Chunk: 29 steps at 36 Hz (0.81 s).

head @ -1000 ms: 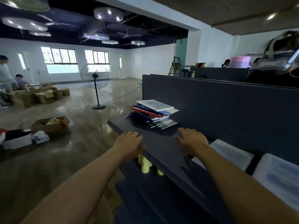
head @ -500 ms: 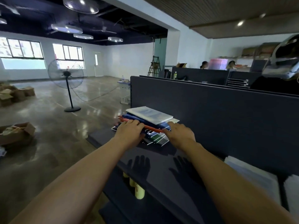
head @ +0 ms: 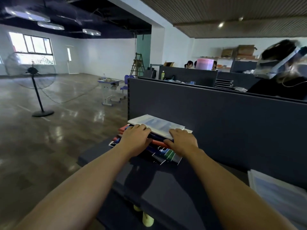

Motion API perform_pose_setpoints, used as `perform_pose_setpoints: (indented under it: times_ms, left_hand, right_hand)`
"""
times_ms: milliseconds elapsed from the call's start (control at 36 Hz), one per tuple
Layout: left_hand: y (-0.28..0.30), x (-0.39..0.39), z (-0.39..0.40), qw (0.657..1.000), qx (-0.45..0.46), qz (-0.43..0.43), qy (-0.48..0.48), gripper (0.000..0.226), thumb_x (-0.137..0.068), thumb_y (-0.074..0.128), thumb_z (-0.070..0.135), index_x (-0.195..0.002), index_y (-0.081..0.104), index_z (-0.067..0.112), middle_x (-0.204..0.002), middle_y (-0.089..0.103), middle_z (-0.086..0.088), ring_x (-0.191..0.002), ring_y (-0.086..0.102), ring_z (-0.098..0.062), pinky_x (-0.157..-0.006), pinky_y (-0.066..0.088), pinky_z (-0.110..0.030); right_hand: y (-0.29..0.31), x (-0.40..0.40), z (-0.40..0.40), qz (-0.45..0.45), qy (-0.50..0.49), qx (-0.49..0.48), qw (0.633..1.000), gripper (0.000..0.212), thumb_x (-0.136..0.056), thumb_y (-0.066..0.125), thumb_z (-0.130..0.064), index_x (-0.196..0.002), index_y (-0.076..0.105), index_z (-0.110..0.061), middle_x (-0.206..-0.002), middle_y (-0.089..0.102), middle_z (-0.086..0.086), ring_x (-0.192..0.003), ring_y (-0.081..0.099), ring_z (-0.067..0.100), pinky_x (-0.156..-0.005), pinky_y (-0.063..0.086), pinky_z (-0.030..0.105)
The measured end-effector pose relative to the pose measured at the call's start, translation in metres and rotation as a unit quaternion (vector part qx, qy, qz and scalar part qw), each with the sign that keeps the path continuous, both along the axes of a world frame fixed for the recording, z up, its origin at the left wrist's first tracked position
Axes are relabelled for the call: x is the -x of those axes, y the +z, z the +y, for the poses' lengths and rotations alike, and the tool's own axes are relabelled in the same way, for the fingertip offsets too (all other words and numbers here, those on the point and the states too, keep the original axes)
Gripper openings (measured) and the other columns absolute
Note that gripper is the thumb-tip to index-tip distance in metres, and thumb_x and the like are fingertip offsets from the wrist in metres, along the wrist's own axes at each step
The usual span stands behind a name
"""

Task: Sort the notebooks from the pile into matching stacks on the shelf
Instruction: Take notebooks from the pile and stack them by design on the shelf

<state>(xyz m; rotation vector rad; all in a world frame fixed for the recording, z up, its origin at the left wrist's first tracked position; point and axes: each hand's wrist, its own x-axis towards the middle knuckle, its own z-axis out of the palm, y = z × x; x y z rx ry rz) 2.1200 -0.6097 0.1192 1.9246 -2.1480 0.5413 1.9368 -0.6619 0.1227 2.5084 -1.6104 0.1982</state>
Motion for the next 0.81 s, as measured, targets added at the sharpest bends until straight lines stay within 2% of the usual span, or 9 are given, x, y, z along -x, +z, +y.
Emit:
perform_pose_setpoints:
  times_ms: [194,444,556,583,611,667,694,750,806]
  left_hand:
    - [0.000,0.000,0.004,0.999,0.033,0.017,0.006,0.033,-0.098,0.040,0.043,-0.116,0.052,0.017,-0.122,0.052,-0.003,-0.115,0.049,-0.023,-0.096,0.041,-0.038]
    - [-0.001,0.016,0.016,0.998,0.017,0.058,0.013,0.041,-0.100,0.035,0.047,-0.122,0.052,0.017,-0.128,0.050,-0.004,-0.114,0.052,-0.025,-0.078,0.044,-0.038]
    - [0.002,0.033,0.023,0.975,0.009,0.215,0.053,0.051,-0.101,0.026,0.049,-0.115,0.058,0.013,-0.116,0.062,-0.009,-0.106,0.059,-0.030,-0.077,0.042,-0.037]
    - [0.005,0.039,0.026,0.947,-0.005,0.314,0.064,0.056,-0.102,0.024,0.050,-0.108,0.061,0.009,-0.106,0.065,-0.013,-0.099,0.062,-0.032,-0.077,0.044,-0.037]
    - [0.008,0.046,0.027,0.890,-0.028,0.449,0.070,0.061,-0.101,0.023,0.051,-0.100,0.062,0.005,-0.093,0.068,-0.015,-0.086,0.065,-0.032,-0.072,0.047,-0.036]
    - [0.013,0.062,0.029,0.690,-0.108,0.712,0.075,0.061,-0.100,0.030,0.053,-0.091,0.061,0.001,-0.069,0.066,-0.014,-0.060,0.063,-0.025,-0.056,0.052,-0.030]
    - [0.015,0.070,0.031,0.605,-0.141,0.781,0.068,0.055,-0.100,0.036,0.051,-0.091,0.060,0.002,-0.064,0.064,-0.012,-0.055,0.061,-0.022,-0.054,0.054,-0.030]
    - [0.020,0.085,0.033,0.533,-0.155,0.830,0.053,0.033,-0.099,0.049,0.034,-0.093,0.057,0.003,-0.062,0.060,-0.010,-0.051,0.058,-0.019,-0.061,0.056,-0.033]
    - [0.020,0.097,0.033,0.533,-0.123,0.835,0.059,0.009,-0.097,0.050,0.010,-0.097,0.056,0.003,-0.070,0.056,-0.010,-0.057,0.055,-0.020,-0.054,0.054,-0.028]
  right_hand:
    - [0.005,0.004,0.002,0.046,0.019,0.077,0.996,0.044,-0.098,0.031,-0.054,-0.116,0.055,-0.023,-0.120,0.063,0.001,-0.110,0.055,0.024,-0.095,0.035,0.036]
    - [0.010,0.004,0.032,0.058,0.076,0.215,0.972,0.046,-0.102,0.028,-0.046,-0.101,0.066,-0.021,-0.103,0.068,-0.001,-0.104,0.055,0.019,-0.094,0.029,0.033]
    - [0.010,0.009,0.048,0.065,0.081,0.240,0.965,0.040,-0.101,0.035,-0.041,-0.094,0.067,-0.020,-0.096,0.069,-0.001,-0.098,0.057,0.021,-0.092,0.031,0.034]
    - [0.010,0.011,0.052,0.065,0.069,0.249,0.964,0.036,-0.098,0.043,-0.042,-0.085,0.068,-0.021,-0.087,0.070,-0.002,-0.090,0.059,0.020,-0.087,0.035,0.034]
    - [0.010,0.014,0.055,0.068,0.057,0.260,0.961,0.032,-0.091,0.056,-0.044,-0.071,0.068,-0.022,-0.073,0.069,-0.003,-0.078,0.061,0.018,-0.080,0.039,0.033]
    - [0.006,0.019,0.057,0.050,0.042,0.286,0.956,0.037,-0.068,0.079,-0.046,-0.047,0.060,-0.022,-0.048,0.058,-0.007,-0.055,0.056,0.015,-0.066,0.043,0.028]
    - [0.006,0.022,0.060,0.050,0.041,0.290,0.955,0.038,-0.059,0.085,-0.044,-0.043,0.057,-0.023,-0.044,0.053,-0.008,-0.050,0.054,0.014,-0.063,0.043,0.027]
    - [0.003,0.027,0.068,0.056,0.053,0.299,0.951,0.036,-0.054,0.087,-0.040,-0.043,0.058,-0.024,-0.044,0.052,-0.010,-0.050,0.053,0.013,-0.062,0.042,0.026]
    - [0.002,0.033,0.078,0.040,0.077,0.290,0.953,0.033,-0.058,0.086,-0.041,-0.047,0.060,-0.024,-0.048,0.054,-0.009,-0.053,0.055,0.013,-0.062,0.042,0.025]
